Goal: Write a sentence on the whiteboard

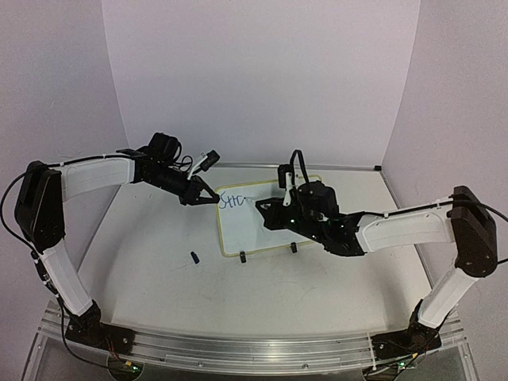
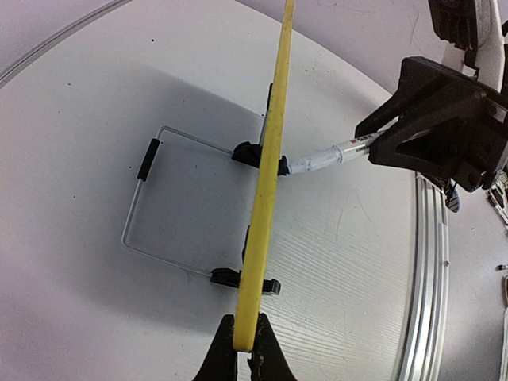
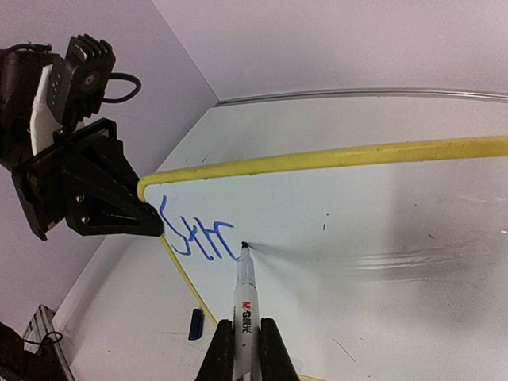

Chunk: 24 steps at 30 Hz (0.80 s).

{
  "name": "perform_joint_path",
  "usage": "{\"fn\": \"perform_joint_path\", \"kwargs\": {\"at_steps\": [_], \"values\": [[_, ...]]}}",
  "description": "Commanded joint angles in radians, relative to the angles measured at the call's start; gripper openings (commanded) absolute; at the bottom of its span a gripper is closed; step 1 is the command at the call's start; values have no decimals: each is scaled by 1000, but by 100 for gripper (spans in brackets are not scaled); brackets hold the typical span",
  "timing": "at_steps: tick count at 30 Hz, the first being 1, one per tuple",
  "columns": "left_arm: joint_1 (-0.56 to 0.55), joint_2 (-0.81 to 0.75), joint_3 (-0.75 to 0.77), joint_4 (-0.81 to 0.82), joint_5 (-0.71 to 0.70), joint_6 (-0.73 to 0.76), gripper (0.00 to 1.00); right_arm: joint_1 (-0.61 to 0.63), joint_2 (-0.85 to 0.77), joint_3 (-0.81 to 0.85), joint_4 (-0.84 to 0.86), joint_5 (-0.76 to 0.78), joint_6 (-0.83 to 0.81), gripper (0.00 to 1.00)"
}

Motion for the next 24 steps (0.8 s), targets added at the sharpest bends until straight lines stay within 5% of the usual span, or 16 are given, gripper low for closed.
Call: {"fn": "perform_joint_path", "kwargs": {"at_steps": [1, 24], "values": [[-12, -4, 15, -50, -63, 36, 0, -7, -34, 28, 8, 29, -24, 0], [-14, -9, 17, -51, -65, 38, 0, -7, -7, 22, 8, 41, 3, 0]]}}
